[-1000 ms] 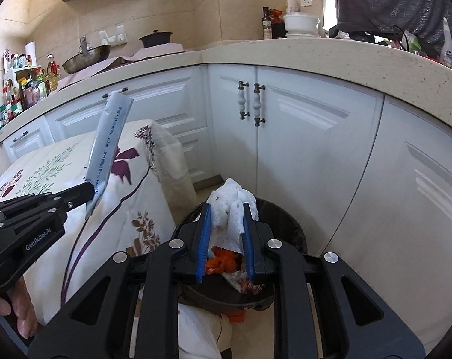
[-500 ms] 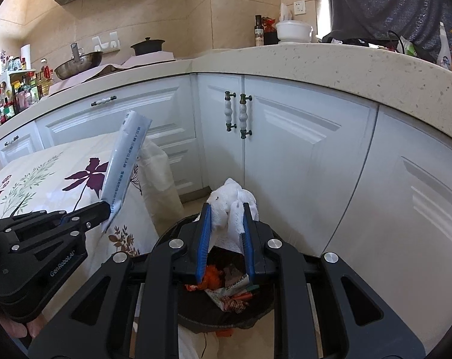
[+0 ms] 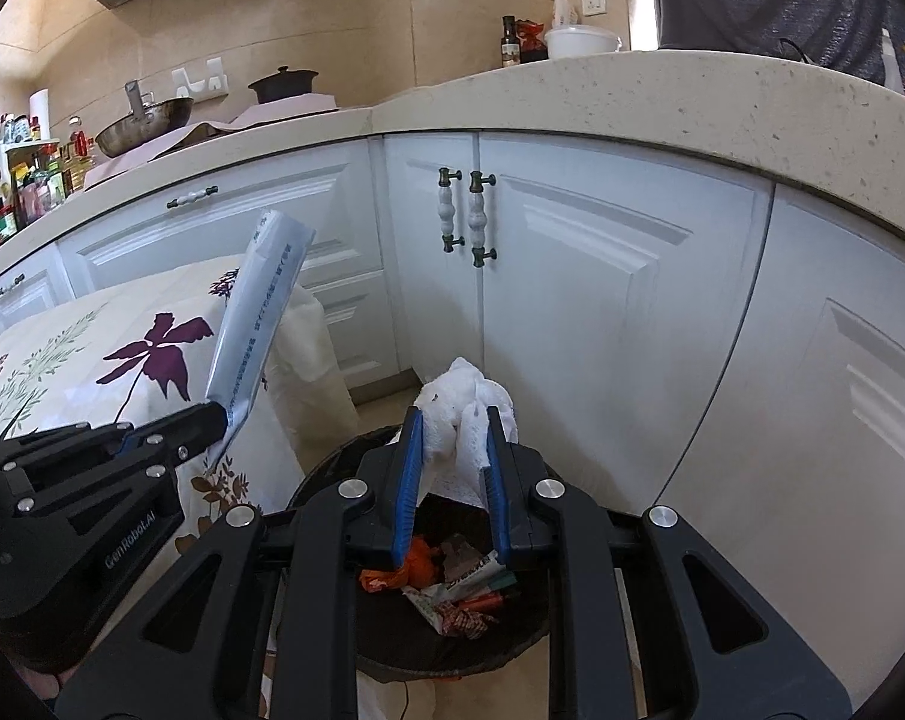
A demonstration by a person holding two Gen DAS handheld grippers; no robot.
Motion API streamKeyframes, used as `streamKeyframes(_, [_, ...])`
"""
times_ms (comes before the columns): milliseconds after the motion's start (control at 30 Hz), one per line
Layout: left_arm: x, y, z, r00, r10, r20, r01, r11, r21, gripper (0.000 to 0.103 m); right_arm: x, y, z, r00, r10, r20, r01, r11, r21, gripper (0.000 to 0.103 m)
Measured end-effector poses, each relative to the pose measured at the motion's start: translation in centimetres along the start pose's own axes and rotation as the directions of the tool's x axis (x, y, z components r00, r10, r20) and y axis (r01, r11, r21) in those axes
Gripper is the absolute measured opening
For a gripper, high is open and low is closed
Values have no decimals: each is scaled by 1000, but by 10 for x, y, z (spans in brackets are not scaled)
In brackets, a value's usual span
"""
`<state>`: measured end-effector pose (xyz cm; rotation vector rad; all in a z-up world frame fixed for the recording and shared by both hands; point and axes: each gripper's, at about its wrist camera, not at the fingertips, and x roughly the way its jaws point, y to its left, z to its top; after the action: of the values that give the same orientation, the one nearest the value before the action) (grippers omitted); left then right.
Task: Collect trash
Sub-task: 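Open both tools over the bin to drop the tissue and tube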
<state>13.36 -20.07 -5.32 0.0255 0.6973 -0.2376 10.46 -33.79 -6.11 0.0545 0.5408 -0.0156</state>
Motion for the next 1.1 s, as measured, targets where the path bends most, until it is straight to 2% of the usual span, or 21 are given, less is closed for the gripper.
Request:
streamKeyframes(867, [10,-4,2,1000,18,6,-18,1000,11,5,21,-6,-2,1000,-7,-23,7,1000,13,20])
streamKeyframes(967, [12,-4,3,1000,22,3,-22,1000,12,11,26,-7,-2,1000,-10,-29,10,1000,16,21])
streamKeyframes(1033, [13,-3,4,1000,22,3,-22,1000,8,21,27,-7,-2,999,-12,-30,12,1000,18,24])
streamKeyframes(1100, [11,-3,4,1000,26,10,-26,1000,3,29,27,-7,-1,1000,-17,-23,17,1000,18,34])
